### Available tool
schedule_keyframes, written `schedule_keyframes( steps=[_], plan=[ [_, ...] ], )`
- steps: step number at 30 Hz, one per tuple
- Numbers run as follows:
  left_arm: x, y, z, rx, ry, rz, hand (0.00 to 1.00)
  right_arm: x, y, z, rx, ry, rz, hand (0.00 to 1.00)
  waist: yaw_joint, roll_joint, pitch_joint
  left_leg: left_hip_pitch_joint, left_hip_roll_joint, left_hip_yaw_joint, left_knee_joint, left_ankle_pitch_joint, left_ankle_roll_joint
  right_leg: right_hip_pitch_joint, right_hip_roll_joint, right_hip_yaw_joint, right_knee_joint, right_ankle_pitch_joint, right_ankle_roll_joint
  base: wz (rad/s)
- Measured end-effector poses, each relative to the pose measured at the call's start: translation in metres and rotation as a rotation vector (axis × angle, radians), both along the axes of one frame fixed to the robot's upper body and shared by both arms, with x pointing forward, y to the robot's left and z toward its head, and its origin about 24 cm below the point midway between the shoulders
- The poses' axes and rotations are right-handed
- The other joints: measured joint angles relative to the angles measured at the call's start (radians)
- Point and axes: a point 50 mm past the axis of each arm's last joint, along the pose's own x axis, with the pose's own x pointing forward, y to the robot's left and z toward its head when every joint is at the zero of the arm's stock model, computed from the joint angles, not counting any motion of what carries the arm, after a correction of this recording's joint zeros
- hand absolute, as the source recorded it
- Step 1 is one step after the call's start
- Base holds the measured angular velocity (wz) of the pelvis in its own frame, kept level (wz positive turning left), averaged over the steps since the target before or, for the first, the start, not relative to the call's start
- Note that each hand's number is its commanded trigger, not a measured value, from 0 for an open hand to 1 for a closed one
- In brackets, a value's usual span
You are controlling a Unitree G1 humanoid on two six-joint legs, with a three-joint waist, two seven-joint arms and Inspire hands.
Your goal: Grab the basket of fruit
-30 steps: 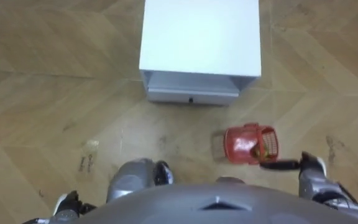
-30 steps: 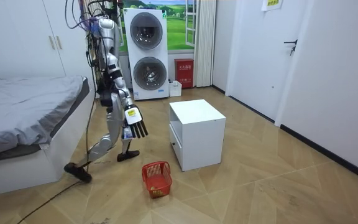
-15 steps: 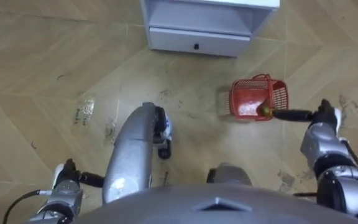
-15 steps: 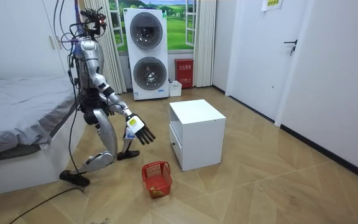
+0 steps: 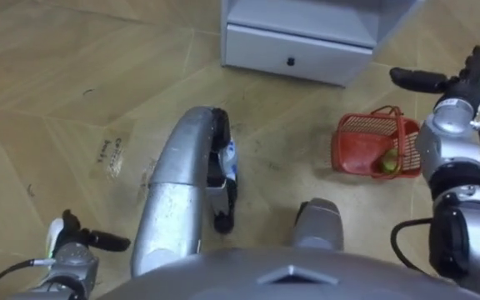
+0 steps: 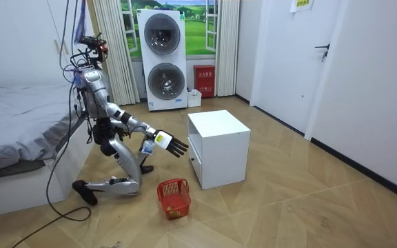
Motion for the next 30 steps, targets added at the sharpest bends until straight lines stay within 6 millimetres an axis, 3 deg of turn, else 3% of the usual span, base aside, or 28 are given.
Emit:
schedule_keyframes(
  steps=[2,3,7,10,11,12,14,17,21,25,27,30],
  plan=[
    [0.0,-0.003,-0.001,-0.005,0.005,-0.018,0.0,0.002,0.0,0.002,-0.01,-0.015,0.008,0.0,-0.013,0.0,0.0006,-0.003,0.026,0.0,0.011,0.003,-0.005,-0.007,0.004,-0.001,0.02,0.001,-0.002,0.01],
    [-0.004,-0.004,-0.002,-0.007,0.013,-0.015,0.0,0.0,0.001,0.0,-0.012,-0.004,0.011,0.0,-0.017,-0.005,-0.0033,-0.001,0.027,-0.006,0.011,0.007,-0.01,-0.013,0.006,0.002,0.026,0.001,-0.002,-0.18],
    [-0.019,-0.005,-0.005,-0.012,0.058,-0.014,0.0,-0.005,0.001,-0.004,-0.014,0.017,0.018,0.0,-0.021,-0.001,-0.0005,0.008,0.018,-0.021,0.013,0.029,-0.029,-0.016,0.006,0.012,0.05,-0.003,-0.011,-0.18],
    [-0.026,-0.008,-0.007,-0.032,0.086,-0.041,0.0,-0.01,-0.006,-0.006,-0.027,0.041,0.021,0.0,-0.042,-0.015,-0.0004,-0.008,0.001,-0.011,0.025,0.041,-0.051,-0.01,0.008,0.022,0.091,-0.019,-0.039,0.25],
    [-0.029,-0.009,-0.008,-0.046,0.095,-0.048,0.0,-0.009,-0.01,-0.004,-0.04,0.043,0.026,0.0,-0.044,-0.018,-0.0002,-0.025,-0.005,-0.011,0.046,0.039,-0.065,-0.003,0.011,0.025,0.121,-0.031,-0.051,0.13],
    [-0.026,-0.016,-0.01,-0.075,0.096,-0.053,0.0,-0.007,-0.017,0.002,-0.069,0.042,0.043,0.0,-0.038,0.0,0.0105,-0.048,-0.009,-0.038,0.073,0.033,-0.088,-0.005,0.031,0.024,0.15,-0.032,-0.061,0.0],
    [-0.029,-0.026,-0.013,-0.119,0.107,-0.072,0.0,-0.004,-0.018,0.005,-0.078,0.04,0.072,0.0,-0.029,0.008,0.0118,-0.075,-0.031,-0.066,0.064,0.05,-0.127,-0.031,0.046,0.038,0.157,-0.035,-0.06,-0.15],
    [-0.03,-0.028,-0.014,-0.149,0.119,-0.085,0.0,-0.003,-0.017,0.005,-0.068,0.043,0.097,0.0,-0.029,0.011,0.0092,-0.075,-0.039,-0.082,0.05,0.057,-0.148,-0.038,0.055,0.033,0.157,-0.035,-0.06,0.0],
    [-0.03,-0.032,-0.016,-0.167,0.142,-0.149,0.0,0.0,-0.018,0.006,-0.083,0.06,0.119,0.0,-0.016,0.021,0.0046,-0.077,-0.042,-0.09,0.047,0.058,-0.158,-0.058,0.059,0.043,0.164,-0.037,-0.055,-0.04],
    [-0.026,-0.034,-0.016,-0.176,0.141,-0.178,0.0,0.0,-0.018,0.005,-0.076,0.066,0.116,0.0,0.004,0.035,0.0107,-0.082,-0.034,-0.083,0.048,0.056,-0.162,-0.076,0.059,0.06,0.177,-0.039,-0.057,-0.09],
    [-0.027,-0.037,-0.017,-0.179,0.153,-0.199,0.0,-0.002,-0.016,0.001,-0.062,0.084,0.121,0.0,0.008,0.053,0.0069,-0.092,-0.033,-0.083,0.048,0.056,-0.162,-0.086,0.059,0.061,0.179,-0.04,-0.056,0.0],
    [-0.026,-0.038,-0.017,-0.184,0.148,-0.198,0.0,-0.001,-0.013,0.0,-0.057,0.087,0.141,0.0,0.018,0.07,0.0077,-0.116,-0.027,-0.08,0.046,0.062,-0.168,-0.114,0.063,0.07,0.187,-0.042,-0.054,0.0]
  ],
)
